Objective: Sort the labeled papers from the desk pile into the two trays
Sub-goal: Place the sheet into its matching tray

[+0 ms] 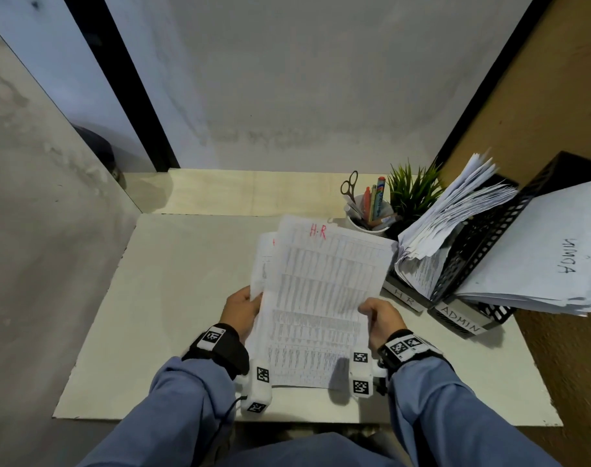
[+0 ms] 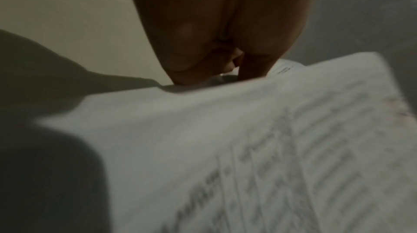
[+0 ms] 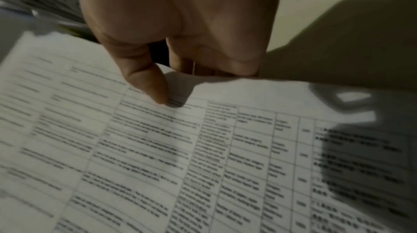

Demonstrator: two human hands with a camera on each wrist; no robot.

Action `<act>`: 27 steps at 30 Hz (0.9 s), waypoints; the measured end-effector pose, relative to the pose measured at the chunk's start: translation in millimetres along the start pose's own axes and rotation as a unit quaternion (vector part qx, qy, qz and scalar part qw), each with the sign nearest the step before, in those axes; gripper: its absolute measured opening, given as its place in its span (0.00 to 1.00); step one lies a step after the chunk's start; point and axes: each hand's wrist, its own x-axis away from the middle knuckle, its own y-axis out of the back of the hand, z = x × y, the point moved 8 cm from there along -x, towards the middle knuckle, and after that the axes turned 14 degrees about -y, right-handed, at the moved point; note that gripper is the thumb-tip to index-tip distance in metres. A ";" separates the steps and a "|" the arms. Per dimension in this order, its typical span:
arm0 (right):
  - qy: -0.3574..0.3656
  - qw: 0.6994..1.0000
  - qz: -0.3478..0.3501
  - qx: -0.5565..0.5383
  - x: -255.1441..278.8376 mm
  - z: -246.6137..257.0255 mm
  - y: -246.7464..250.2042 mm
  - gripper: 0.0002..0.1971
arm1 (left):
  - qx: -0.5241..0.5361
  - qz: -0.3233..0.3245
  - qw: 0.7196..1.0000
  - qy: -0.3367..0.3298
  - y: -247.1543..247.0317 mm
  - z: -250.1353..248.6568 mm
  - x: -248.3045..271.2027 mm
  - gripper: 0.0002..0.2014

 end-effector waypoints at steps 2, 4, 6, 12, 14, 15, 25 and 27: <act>0.004 1.000 0.027 0.015 -1.8 -1.4 -12.3 0.10 | -0.008 -0.003 1.000 0.027 -0.7 -1.8 3.0 0.15; 0.042 0.999 0.018 0.021 8.6 8.4 -20.5 0.07 | 0.052 -0.024 0.996 0.075 -1.5 -3.4 6.3 0.31; 0.053 0.998 0.039 0.023 18.4 15.6 -32.4 0.12 | 0.051 -0.022 0.997 0.058 -2.7 -15.5 6.8 0.38; 0.056 0.997 0.048 0.033 17.6 19.0 -48.9 0.13 | -0.001 0.063 0.995 -0.075 -20.4 -63.7 14.2 0.12; 0.050 0.997 0.058 0.025 18.5 16.4 -46.3 0.14 | -0.001 0.085 0.993 -0.080 -23.3 -76.6 16.1 0.10; 0.047 0.996 0.076 0.027 17.1 15.4 -45.2 0.16 | 0.007 0.106 0.991 -0.082 -25.4 -83.1 16.6 0.12; 0.239 0.962 0.104 0.086 86.2 74.1 -60.6 0.10 | -0.030 0.051 0.967 -0.250 -4.0 -159.8 34.5 0.07; 0.314 0.940 0.078 0.109 115.3 85.1 -63.4 0.11 | -0.032 0.011 0.960 -0.278 3.8 -163.6 35.1 0.05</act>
